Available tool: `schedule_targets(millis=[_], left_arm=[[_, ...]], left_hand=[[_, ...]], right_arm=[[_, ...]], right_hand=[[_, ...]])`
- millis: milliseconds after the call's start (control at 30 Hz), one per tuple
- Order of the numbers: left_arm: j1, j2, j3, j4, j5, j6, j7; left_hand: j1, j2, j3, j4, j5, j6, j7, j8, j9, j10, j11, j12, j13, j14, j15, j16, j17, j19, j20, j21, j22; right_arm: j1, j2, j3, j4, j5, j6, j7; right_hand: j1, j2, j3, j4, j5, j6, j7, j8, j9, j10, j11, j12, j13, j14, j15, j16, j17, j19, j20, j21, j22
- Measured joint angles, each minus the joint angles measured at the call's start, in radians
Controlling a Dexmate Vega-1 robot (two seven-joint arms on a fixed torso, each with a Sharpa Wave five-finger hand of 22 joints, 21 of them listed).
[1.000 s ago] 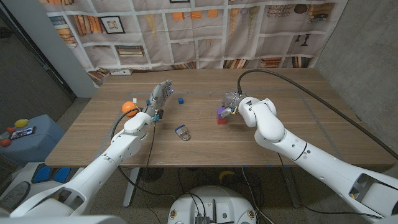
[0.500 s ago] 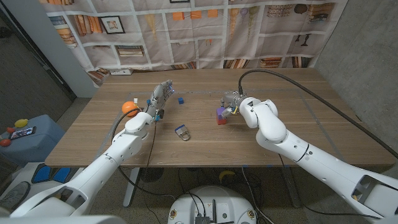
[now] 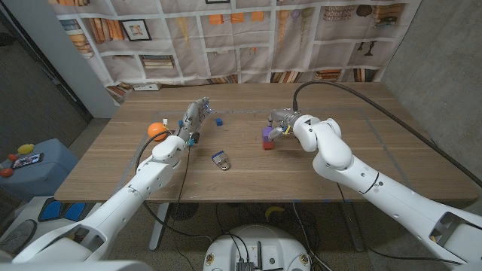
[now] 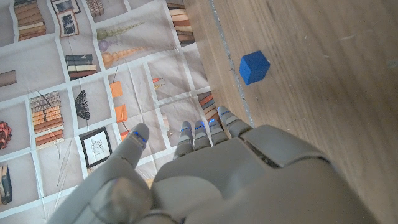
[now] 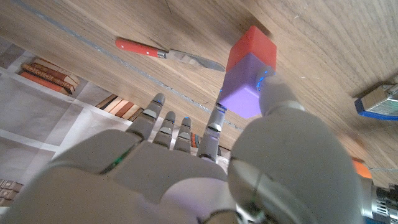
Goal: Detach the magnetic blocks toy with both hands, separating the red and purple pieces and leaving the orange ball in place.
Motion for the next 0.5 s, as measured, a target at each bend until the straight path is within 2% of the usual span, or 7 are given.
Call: schedule_targets(millis=[500], left_arm=[[0.009,0.014,0.002,-0.044,0.007,0.024,0.021]], left_hand=[[0.0,0.0,0.004,-0.004,0.0,0.0,0.0,0.0,0.0,0.0,0.0,0.0,0.0,0.0,0.0,0.0,0.0,0.0,0.0,0.0,0.0]], right_arm=[[-0.025,-0.044,0.066,-0.037,0.219,-0.027,-0.112]], right_hand=[[0.0,0.0,0.0,0.0,0.001,0.02,0.02,0.0,0.0,0.021,-0.007,0.0,0.0,0.004,-0.004,0.0,0.005,0.007,-0.007,0.0,0.0]])
